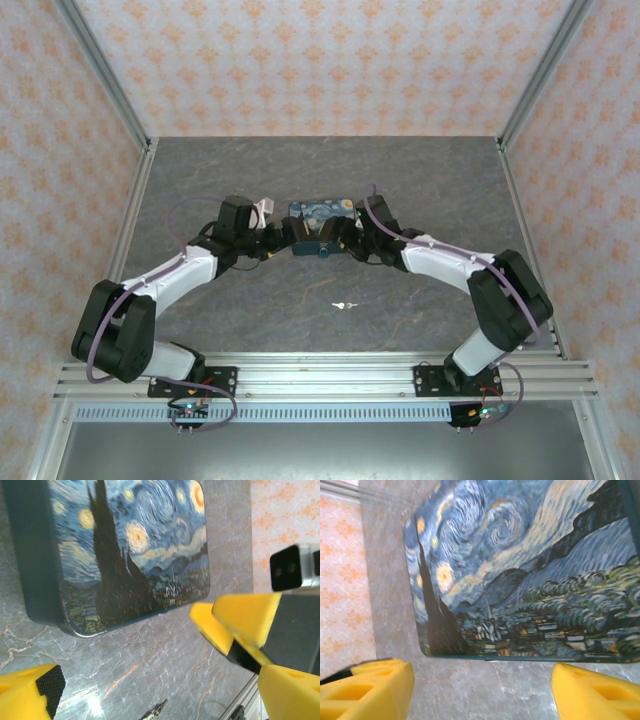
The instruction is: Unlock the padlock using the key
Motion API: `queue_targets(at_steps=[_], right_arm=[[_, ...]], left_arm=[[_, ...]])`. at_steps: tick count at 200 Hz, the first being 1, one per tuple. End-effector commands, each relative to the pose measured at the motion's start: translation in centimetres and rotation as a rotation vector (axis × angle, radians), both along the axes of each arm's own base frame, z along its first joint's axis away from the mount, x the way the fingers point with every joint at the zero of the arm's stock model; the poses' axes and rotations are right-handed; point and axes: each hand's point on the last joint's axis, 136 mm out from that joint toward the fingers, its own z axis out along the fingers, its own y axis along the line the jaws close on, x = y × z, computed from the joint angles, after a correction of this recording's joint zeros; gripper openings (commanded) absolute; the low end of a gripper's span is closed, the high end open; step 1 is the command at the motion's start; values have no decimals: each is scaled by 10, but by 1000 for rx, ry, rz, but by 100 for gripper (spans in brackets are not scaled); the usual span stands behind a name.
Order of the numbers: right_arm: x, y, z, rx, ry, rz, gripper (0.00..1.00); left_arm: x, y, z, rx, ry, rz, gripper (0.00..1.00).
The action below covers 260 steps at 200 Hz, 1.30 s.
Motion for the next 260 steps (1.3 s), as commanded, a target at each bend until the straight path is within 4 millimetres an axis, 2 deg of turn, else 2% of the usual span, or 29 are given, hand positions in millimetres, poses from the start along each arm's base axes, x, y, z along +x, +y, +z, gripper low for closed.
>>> queue_targets(at_steps=[1,18,45,70,101,153,219,260], right_arm=[[-2,-8,3,-31,-10,-2,72],[-21,-17,1,-51,-8,36,72],[-57,-45,-16,-191,3,127,70],[-80,-62,-28,-330,5,226,69],[-98,-61,-45,-414,20,332,67],[-102,-52,-70,-428,54,365,63],[-111,-28,-82,-416,62,446,61],[-130,-20,-90,-439,87,524,57]], left_arm=[[0,-1,5,-2,-23,23,100],[-2,-1,3,-2,-13,41,100],[-8,2,0,1,14,87,100],[-16,9,-8,16,63,137,100],[-25,16,-21,34,124,174,100],[-30,16,-27,58,146,175,100],[-32,13,-35,70,166,169,100],[-32,13,-39,76,173,167,100]])
